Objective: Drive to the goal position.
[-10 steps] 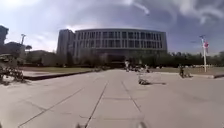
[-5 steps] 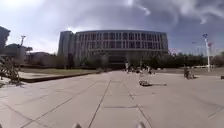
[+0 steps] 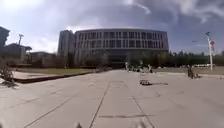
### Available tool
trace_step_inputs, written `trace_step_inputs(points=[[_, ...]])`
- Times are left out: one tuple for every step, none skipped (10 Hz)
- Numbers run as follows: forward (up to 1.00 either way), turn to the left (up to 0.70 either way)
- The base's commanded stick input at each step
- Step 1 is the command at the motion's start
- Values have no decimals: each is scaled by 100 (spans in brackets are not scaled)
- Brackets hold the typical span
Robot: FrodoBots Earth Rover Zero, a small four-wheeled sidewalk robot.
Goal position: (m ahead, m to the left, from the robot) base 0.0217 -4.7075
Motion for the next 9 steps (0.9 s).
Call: trace_step_inputs(points=[[70,-5],[70,-5],[70,-5],[70,-5],[70,-5],[70,-5],[70,-5],[70,-5],[70,-5]])
